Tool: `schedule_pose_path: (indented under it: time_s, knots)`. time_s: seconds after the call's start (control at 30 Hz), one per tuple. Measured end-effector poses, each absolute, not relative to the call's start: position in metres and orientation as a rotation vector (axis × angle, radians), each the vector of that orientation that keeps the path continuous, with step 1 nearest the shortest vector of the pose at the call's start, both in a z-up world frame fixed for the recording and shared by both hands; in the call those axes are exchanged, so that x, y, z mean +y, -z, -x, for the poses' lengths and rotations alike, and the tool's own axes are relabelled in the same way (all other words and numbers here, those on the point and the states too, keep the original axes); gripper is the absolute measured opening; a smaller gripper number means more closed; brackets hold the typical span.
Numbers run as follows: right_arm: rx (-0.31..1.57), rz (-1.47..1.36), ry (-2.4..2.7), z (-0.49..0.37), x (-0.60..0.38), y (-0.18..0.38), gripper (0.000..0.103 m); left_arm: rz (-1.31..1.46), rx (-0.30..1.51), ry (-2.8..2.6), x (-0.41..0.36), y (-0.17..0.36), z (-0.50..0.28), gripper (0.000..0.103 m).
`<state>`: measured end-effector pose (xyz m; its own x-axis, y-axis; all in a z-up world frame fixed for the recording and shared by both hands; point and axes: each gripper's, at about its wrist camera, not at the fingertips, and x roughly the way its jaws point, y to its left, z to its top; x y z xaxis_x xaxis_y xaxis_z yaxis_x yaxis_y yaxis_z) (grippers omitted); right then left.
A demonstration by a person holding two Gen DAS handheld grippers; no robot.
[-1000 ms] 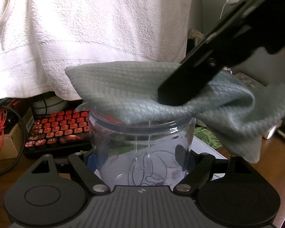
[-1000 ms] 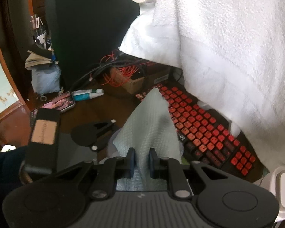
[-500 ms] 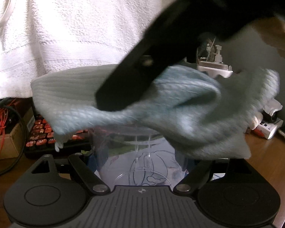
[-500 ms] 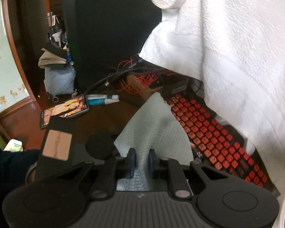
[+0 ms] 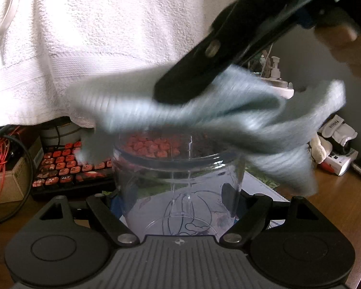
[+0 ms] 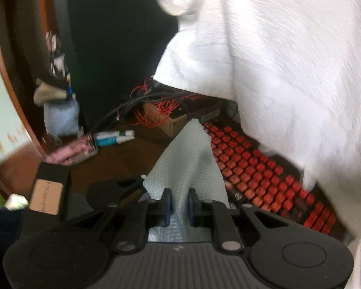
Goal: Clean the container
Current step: 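Lift the cloth and re-drape it over the jug's base with the right gripper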
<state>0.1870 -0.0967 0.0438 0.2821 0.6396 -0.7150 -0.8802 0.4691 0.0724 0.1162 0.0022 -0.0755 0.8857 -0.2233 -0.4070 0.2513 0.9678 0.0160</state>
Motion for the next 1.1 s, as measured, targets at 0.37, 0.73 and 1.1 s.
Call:
schedule_pose_path:
  time_s: [0.37,0.73,1.1]
  knots:
    - [0.801,-0.131,-1.237,-0.204,-0.157,-0.074,0.011,-0.07,0.414,0.246,0.0,0.074,-0.114,0.083]
    - [0.973,-0.374,-1.23,-0.234,-0.164,-0.023,0.011,-0.069,0.414,0.246,-0.007,0.071,-0.101,0.083]
    - [0.652,0.246,-1.06,-0.191,-0.126,-0.032,0.013,-0.067,0.415,0.246,-0.007,0.072,-0.101,0.083]
